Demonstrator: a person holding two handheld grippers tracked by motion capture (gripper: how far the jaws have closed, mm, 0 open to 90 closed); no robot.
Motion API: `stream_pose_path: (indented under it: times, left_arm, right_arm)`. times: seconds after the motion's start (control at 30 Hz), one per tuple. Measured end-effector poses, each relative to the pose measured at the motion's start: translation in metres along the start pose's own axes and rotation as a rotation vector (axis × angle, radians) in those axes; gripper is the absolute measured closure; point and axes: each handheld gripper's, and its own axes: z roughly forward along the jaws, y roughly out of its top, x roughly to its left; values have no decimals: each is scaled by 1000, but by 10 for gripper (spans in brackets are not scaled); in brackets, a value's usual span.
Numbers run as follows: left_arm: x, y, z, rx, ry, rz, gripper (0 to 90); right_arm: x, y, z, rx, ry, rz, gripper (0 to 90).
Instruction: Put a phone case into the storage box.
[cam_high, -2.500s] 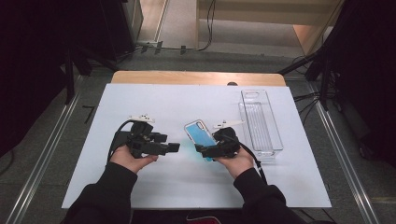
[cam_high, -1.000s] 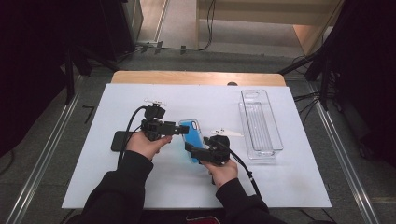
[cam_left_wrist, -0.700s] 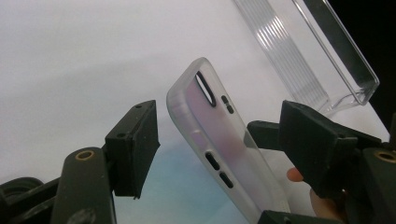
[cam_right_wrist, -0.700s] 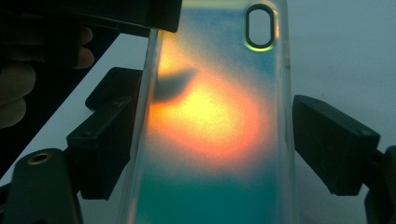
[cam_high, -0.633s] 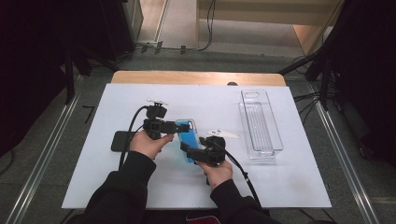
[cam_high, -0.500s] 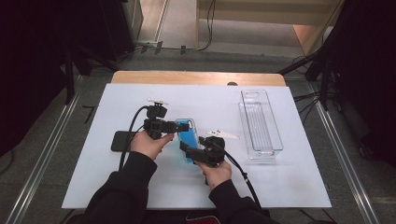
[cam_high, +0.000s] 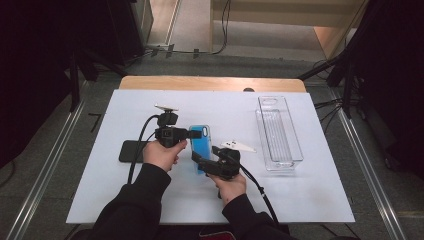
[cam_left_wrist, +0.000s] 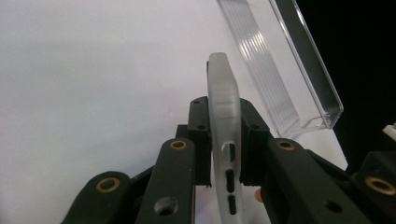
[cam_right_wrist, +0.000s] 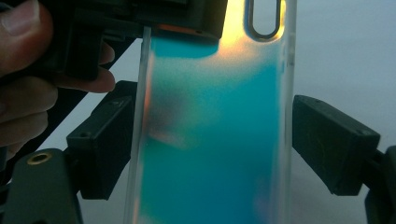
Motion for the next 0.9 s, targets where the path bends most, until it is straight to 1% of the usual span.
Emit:
stream_pose_path:
  times: [0.1,0.13,0.17,0.2,0.23,0.27,0.3,0.33,0.4,0.5,0.53,0.6,0.67,0.77,0.8,0.87,0.9]
  left_arm:
    - [-1,0,-1,0,-12,-13,809]
    - [0,0,-2,-2,-19,-16,809]
    - [0,1,-2,4,-23,-25,809]
    - [0,0,-4,-7,-29,-27,809]
    - [-1,0,-5,-8,-35,-21,809]
    - [-3,0,-6,-14,-35,-13,810]
    - [-4,0,-7,-19,-33,-9,810]
    - [-5,1,-8,-18,-31,-1,809]
    - [-5,1,-9,-27,-27,7,809]
    - [-6,1,-11,-39,-13,23,808]
    - [-7,0,-12,-47,-8,33,808]
    - [-8,0,-12,-55,1,47,808]
    - [-9,-1,-13,-68,12,67,808]
    - [-11,-2,-14,-98,29,101,808]
    - [-12,-2,-14,-104,31,113,807]
    - [-14,-4,-14,-122,42,144,808]
    - [-15,-4,-14,-131,50,161,808]
  right_arm:
    - [0,0,0,-4,-6,-17,145]
    - [0,0,0,-8,-8,-29,144]
    - [1,1,-1,-9,-11,-36,143]
    - [0,2,-1,-3,-9,-48,138]
    - [0,2,-2,-8,1,-67,133]
    - [-1,4,-2,-7,8,-84,103]
    - [-1,6,-1,23,15,-86,32]
    - [-2,9,0,56,14,-88,0]
    - [-3,14,-1,96,44,-109,0]
    - [-7,20,-4,150,39,-141,0]
    - [-7,21,-5,165,34,-147,0]
    - [-9,23,-7,201,38,-155,0]
    - [-10,25,-9,234,45,-161,0]
    - [-11,27,-12,264,47,-180,0]
    - [-12,28,-13,275,50,-196,0]
    - [-13,29,-15,295,60,-211,0]
    - [-14,30,-16,307,72,-219,0]
